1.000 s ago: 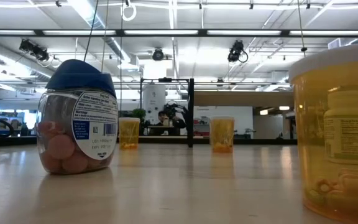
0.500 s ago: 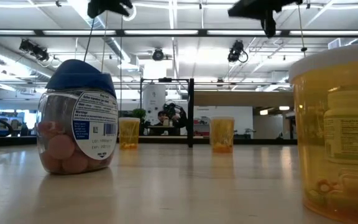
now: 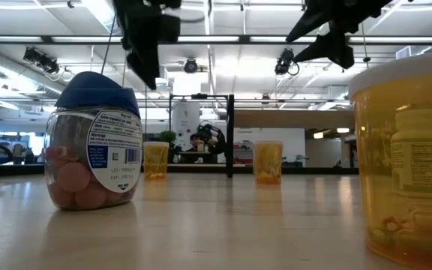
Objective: Pick and place medicine bottles onto shelf by color
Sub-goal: Put the left orange pill bottle on the shelf
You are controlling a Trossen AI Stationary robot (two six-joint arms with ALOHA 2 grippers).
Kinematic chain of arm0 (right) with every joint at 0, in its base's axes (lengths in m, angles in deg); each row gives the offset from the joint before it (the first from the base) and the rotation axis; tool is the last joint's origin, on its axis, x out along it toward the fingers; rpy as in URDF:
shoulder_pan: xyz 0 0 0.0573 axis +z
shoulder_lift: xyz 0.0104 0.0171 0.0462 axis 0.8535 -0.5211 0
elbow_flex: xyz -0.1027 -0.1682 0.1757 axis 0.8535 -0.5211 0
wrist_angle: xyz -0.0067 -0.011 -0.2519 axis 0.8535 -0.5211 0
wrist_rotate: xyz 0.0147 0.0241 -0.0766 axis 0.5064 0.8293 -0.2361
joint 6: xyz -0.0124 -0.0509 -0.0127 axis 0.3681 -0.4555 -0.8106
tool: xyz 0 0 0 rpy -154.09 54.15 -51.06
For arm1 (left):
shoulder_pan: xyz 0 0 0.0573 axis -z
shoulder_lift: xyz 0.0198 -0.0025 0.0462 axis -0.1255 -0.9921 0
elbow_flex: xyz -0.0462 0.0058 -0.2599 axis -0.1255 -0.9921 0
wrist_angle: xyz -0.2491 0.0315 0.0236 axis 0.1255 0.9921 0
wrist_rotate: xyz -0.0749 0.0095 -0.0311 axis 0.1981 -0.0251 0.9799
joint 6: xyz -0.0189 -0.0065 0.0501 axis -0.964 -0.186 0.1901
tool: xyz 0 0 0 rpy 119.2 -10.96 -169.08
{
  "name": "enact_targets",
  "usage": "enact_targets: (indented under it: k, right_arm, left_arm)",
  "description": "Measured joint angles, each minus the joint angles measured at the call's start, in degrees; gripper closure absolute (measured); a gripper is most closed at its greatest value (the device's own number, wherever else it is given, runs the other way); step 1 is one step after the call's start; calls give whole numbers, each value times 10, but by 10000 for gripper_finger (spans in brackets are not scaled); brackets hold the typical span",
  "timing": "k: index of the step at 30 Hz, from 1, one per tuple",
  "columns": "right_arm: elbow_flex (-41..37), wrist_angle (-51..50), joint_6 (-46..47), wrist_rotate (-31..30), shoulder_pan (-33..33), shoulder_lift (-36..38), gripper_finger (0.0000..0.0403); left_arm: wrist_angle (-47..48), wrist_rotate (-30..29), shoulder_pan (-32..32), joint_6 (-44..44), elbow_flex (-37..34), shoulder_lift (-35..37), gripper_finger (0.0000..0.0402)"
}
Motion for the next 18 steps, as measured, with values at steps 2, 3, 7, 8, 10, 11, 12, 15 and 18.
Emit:
enact_targets:
  k: [2,3,7,8,10,11,12,15,18]
  right_arm:
    - [0,1,3,1,5,0,176]
    - [0,0,7,0,8,0,171]
    - [0,0,21,0,18,0,161]
    - [0,-1,25,0,20,0,160]
    - [0,-1,30,0,23,0,159]
    - [0,-2,31,0,24,0,159]
    - [0,-2,32,0,26,0,159]
    - [0,-2,33,0,26,0,159]
    - [0,-2,36,0,26,0,159]
  left_arm:
    - [0,9,-2,21,0,-28,97]
    - [0,10,-2,28,0,-40,98]
    - [-8,10,-2,31,0,-75,101]
    - [-9,10,-2,32,0,-83,101]
    - [-13,10,-2,30,0,-95,101]
    - [-14,10,-2,29,0,-102,101]
    - [-15,10,-1,29,0,-109,101]
    - [-14,3,-1,31,0,-128,101]
    - [-17,-6,-1,33,0,-144,102]
